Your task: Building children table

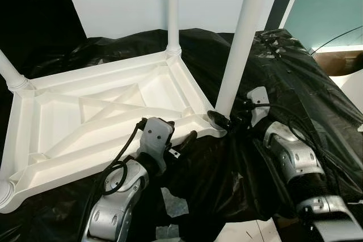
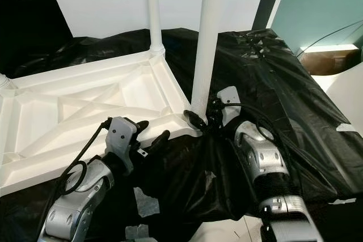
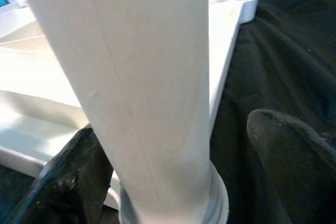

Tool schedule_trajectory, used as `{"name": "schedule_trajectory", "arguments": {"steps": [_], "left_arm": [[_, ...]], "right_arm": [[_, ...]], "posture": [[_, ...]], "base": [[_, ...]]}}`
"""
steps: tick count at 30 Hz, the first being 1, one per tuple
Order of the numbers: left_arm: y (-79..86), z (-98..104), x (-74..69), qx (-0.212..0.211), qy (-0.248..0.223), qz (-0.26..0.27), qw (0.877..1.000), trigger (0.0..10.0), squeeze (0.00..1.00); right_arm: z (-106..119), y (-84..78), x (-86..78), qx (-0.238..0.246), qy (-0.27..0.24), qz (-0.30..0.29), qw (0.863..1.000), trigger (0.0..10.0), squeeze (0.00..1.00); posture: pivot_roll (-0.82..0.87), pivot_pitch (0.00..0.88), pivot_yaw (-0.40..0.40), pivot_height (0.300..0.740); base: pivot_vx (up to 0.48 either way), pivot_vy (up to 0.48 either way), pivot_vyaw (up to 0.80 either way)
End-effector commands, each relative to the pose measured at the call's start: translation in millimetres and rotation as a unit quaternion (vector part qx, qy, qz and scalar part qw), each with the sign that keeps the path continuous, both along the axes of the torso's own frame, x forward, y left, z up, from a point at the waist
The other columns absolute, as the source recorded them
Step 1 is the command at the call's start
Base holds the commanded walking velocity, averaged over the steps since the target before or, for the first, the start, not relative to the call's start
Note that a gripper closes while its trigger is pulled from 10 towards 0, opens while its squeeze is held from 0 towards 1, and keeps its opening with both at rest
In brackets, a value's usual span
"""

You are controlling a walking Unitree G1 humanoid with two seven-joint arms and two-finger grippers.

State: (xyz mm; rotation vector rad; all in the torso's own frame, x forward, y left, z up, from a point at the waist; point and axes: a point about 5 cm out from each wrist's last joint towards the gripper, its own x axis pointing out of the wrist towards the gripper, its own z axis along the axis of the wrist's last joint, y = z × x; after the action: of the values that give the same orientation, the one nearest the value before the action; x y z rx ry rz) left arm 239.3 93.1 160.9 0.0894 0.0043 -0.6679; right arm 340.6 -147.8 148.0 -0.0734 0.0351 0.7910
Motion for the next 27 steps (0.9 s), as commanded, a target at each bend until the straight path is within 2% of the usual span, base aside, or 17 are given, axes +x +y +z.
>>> {"name": "schedule_trajectory", "arguments": {"steps": [1,2,3,8,9,10,16,20,25,27], "left_arm": [[1.1,-0.5,1.0,0.006,0.001,0.018,1.0,10.0,0.0],[0.2,0.6,3.3,0.006,-0.003,0.017,1.0,10.0,0.0],[-0.5,1.1,4.4,0.006,-0.005,0.017,1.0,10.0,0.0],[-1.2,1.6,5.3,0.005,-0.007,0.017,1.0,10.0,0.0],[-1.9,2.1,6.1,0.005,-0.009,0.017,1.0,10.0,0.0],[-2.3,2.5,6.3,0.004,-0.01,0.017,1.0,10.0,0.0],[-2.1,2.4,5.2,0.003,-0.011,0.02,1.0,10.0,0.0],[-2.0,1.3,3.2,0.002,-0.009,0.021,1.0,10.0,0.0],[-2.6,-3.8,0.5,0.003,-0.001,0.025,1.0,10.0,0.0],[-2.6,-4.4,0.2,0.004,0.0,0.025,1.0,10.0,0.0]], "right_arm": [[-0.3,1.4,1.0,-0.012,-0.002,0.024,1.0,10.0,0.0],[3.1,8.8,11.1,-0.055,-0.007,0.076,0.996,10.0,0.0],[4.3,11.1,13.9,-0.068,-0.009,0.088,0.994,10.0,0.0],[5.2,12.9,16.6,-0.075,-0.009,0.092,0.993,10.0,0.0],[6.3,13.7,18.8,-0.081,-0.01,0.093,0.992,2.7,0.0],[6.9,13.2,20.4,-0.087,-0.01,0.098,0.991,0.0,0.0],[5.8,10.3,20.5,-0.094,-0.003,0.108,0.99,0.0,0.0],[-0.5,7.3,18.4,-0.095,0.013,0.092,0.991,0.0,0.0],[-15.5,6.9,18.9,-0.091,0.035,-0.011,0.995,0.0,0.0],[-17.5,8.3,18.9,-0.08,0.043,-0.03,0.995,0.0,0.0]], "posture": [[0.11,0.034,-0.029,0.74],[0.11,0.018,-0.035,0.74],[0.11,0.016,-0.036,0.74],[0.12,0.01,-0.039,0.74],[0.12,0.006,-0.042,0.74],[0.12,0.002,-0.046,0.74],[0.12,0.004,-0.052,0.74],[0.12,0.013,-0.055,0.74],[0.11,0.028,-0.054,0.74],[0.11,0.031,-0.053,0.74]], "base": [[0.0,0.0,0.0],[0.0,0.0,0.0],[0.0,0.0,0.0],[0.0,0.0,0.0],[0.0,0.0,0.0],[0.0,0.0,0.0],[0.0,0.0,0.0],[0.0,0.0,0.0],[0.0,0.0,0.0],[0.0,0.0,0.0]]}}
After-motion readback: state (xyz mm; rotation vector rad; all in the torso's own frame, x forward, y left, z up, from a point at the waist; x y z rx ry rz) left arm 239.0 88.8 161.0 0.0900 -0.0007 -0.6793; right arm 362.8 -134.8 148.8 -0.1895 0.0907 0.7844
